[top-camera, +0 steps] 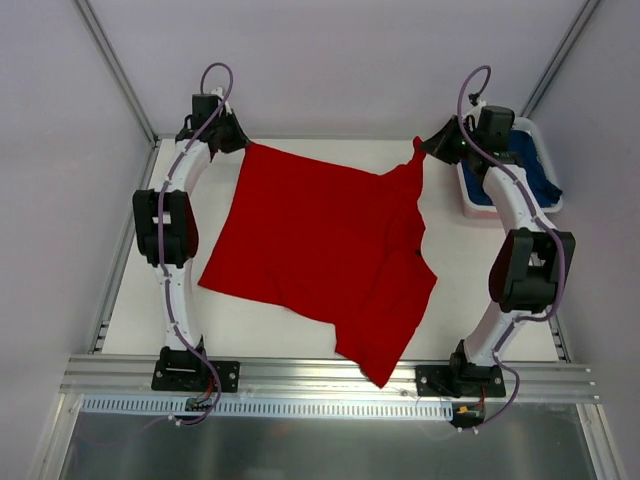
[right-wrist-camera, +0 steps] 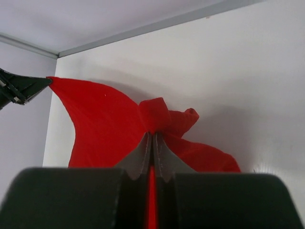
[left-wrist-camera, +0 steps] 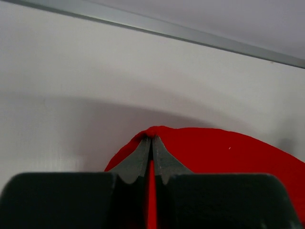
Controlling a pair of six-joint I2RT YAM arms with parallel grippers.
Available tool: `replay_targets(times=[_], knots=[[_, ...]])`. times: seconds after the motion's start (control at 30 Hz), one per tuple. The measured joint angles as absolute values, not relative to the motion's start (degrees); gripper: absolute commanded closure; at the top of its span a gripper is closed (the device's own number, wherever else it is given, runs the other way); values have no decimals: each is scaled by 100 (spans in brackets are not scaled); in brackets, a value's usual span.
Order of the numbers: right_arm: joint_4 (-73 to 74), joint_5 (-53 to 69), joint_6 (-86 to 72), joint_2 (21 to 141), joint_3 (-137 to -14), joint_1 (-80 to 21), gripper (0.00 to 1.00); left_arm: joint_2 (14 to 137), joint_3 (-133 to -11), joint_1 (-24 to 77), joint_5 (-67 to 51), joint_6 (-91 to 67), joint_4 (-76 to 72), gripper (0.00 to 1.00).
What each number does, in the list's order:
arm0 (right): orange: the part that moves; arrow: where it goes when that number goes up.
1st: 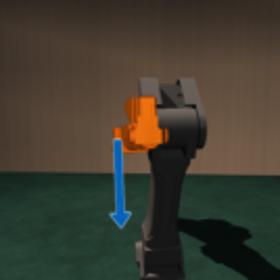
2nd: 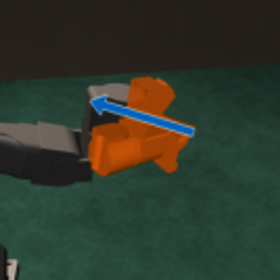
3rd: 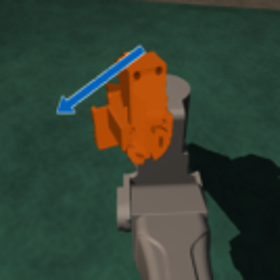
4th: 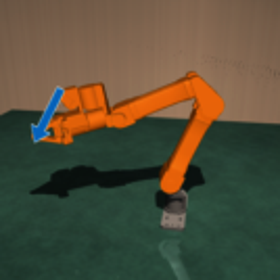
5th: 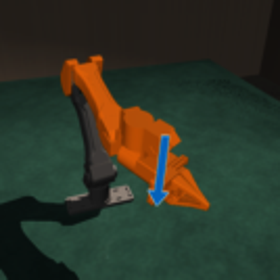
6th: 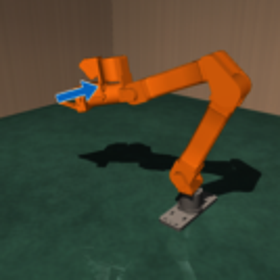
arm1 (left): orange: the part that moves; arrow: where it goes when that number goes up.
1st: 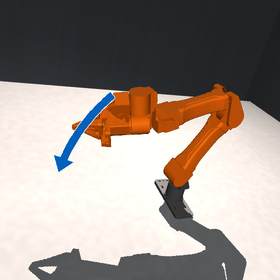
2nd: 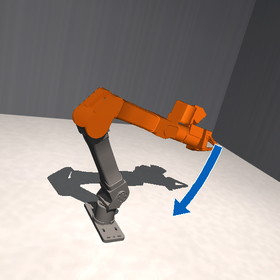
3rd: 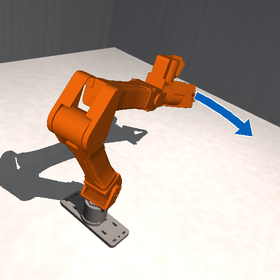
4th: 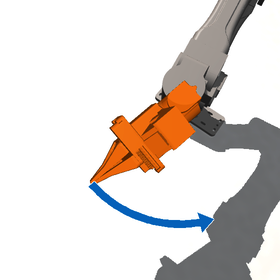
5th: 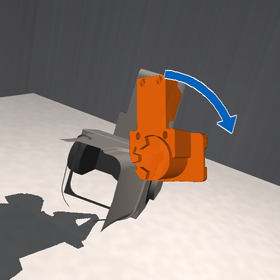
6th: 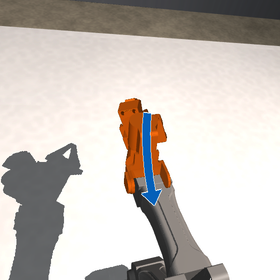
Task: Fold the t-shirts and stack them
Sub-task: Flatten out the tshirt
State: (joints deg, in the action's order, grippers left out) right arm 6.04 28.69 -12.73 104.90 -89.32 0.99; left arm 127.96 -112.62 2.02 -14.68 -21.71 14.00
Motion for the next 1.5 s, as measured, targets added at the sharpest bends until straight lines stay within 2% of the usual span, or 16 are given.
replay_targets(times=[0.33,0.7,1.5], knots=[[1656,2679,-733,8781,-9002,40,100,11024,-10661,202,-1295,-2167,1417,100],[2700,2370,-342,7575,-9426,38,100,9129,-9876,202,-993,-2158,1492,100],[3647,2322,71,4676,-10871,38,100,4665,-9633,202,-526,-2005,1903,100]])
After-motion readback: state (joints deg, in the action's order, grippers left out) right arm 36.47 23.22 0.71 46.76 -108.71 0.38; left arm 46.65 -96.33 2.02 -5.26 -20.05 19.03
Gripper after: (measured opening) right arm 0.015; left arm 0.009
